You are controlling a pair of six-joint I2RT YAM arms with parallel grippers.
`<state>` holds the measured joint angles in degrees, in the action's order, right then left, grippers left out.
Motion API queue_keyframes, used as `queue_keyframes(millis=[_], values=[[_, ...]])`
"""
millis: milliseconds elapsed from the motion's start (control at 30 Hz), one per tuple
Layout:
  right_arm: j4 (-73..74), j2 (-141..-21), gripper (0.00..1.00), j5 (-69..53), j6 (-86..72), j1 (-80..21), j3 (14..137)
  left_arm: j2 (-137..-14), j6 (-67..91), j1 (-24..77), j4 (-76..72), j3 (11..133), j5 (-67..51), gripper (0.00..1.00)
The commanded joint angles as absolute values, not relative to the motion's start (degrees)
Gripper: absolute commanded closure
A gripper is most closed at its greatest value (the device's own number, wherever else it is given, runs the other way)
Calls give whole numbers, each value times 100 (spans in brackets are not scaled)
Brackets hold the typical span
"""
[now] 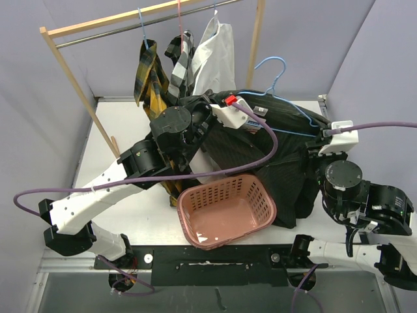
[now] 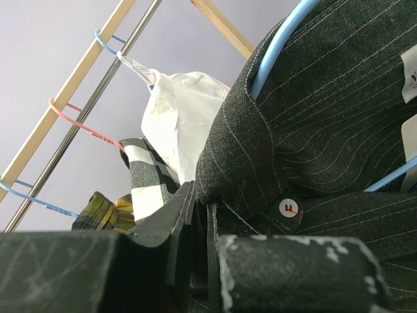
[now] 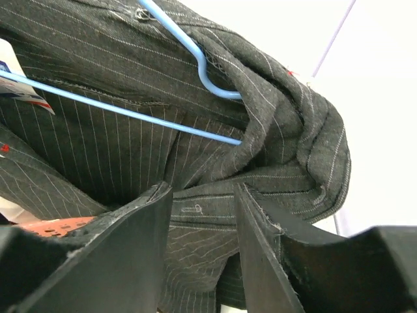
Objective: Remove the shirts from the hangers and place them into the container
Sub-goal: Remove the shirt from the hanger.
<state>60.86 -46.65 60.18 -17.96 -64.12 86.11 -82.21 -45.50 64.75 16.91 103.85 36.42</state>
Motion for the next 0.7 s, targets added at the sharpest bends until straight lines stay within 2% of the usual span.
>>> queue_keyframes(millis=[0,300,467,567,667], values=[[5310,-4699,58,6208,-1584,-6389,8526,-7884,-4456,6530,1172,10653,3711,100],[4675,-4744,71,6862,-1065,-6391,8207,-7866,-4456,6633,1160,10652,3734,100],[4667,-4653,100,7188,-961,-6385,8170,-7825,-4456,6684,1154,10644,3778,100],[5250,-4615,100,7482,-1229,-6389,8373,-7822,-4477,6683,1139,10635,3802,100],[6644,-4603,100,7740,-2158,-6389,8894,-7831,-4523,6688,1133,10633,3843,100]])
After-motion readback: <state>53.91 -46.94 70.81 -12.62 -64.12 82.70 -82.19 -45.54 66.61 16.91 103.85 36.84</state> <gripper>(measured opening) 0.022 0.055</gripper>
